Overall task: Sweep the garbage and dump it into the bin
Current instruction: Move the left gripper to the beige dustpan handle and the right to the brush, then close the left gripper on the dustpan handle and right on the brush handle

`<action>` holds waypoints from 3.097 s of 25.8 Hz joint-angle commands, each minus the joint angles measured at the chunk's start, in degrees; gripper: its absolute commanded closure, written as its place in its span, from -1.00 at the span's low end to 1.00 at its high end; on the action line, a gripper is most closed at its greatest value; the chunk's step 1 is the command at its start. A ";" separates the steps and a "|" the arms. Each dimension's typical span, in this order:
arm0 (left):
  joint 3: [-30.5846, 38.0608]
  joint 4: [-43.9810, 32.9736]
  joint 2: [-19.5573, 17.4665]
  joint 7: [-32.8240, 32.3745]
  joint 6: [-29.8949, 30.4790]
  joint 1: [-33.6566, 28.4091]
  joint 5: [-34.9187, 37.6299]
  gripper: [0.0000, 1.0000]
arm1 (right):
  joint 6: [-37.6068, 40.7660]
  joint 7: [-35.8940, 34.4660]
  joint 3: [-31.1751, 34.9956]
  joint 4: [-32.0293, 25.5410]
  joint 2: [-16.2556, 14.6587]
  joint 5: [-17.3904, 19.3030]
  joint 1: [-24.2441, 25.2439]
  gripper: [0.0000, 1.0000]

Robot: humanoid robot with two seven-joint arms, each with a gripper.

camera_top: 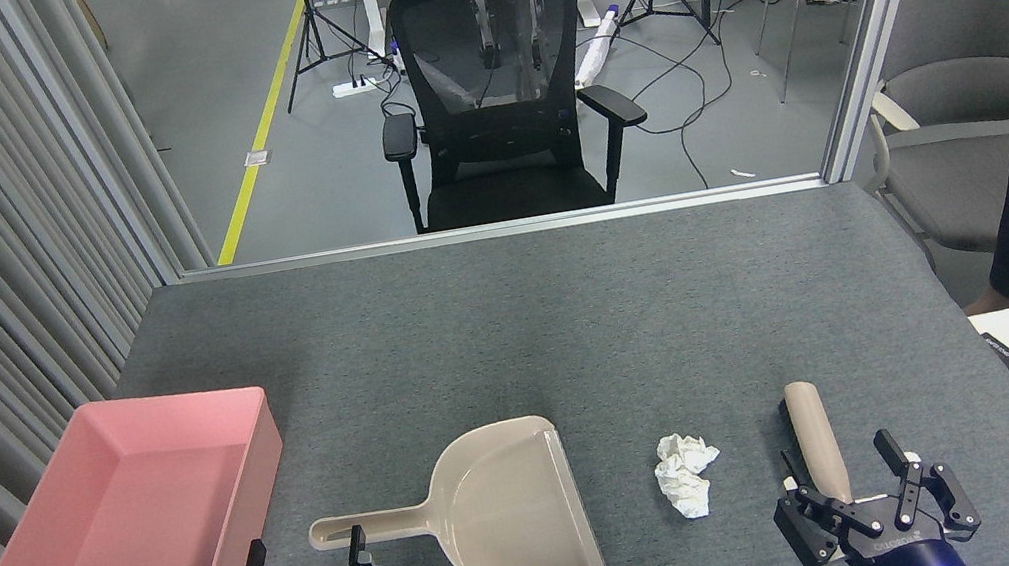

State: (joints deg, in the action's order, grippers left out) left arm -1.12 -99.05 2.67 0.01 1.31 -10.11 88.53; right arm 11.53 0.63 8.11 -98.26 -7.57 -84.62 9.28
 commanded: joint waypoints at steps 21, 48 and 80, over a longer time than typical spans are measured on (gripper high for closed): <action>1.12 -0.09 0.50 -2.47 -0.08 0.44 -16.19 -0.99 | -2.21 1.22 2.44 -4.14 0.27 -0.37 8.12 -0.97; 4.29 0.00 0.50 -1.68 8.62 1.05 -49.77 -0.99 | -2.65 0.95 4.29 -3.61 0.80 -0.37 10.67 -0.96; 4.90 2.90 0.14 -1.59 8.97 -0.35 -56.44 -0.99 | -4.05 0.69 1.30 1.84 2.65 -0.98 9.79 -0.95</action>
State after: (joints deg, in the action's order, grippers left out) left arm 3.70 -96.14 2.86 -1.57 10.28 -10.46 32.08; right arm 7.92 1.55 9.45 -96.50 -5.10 -85.60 19.10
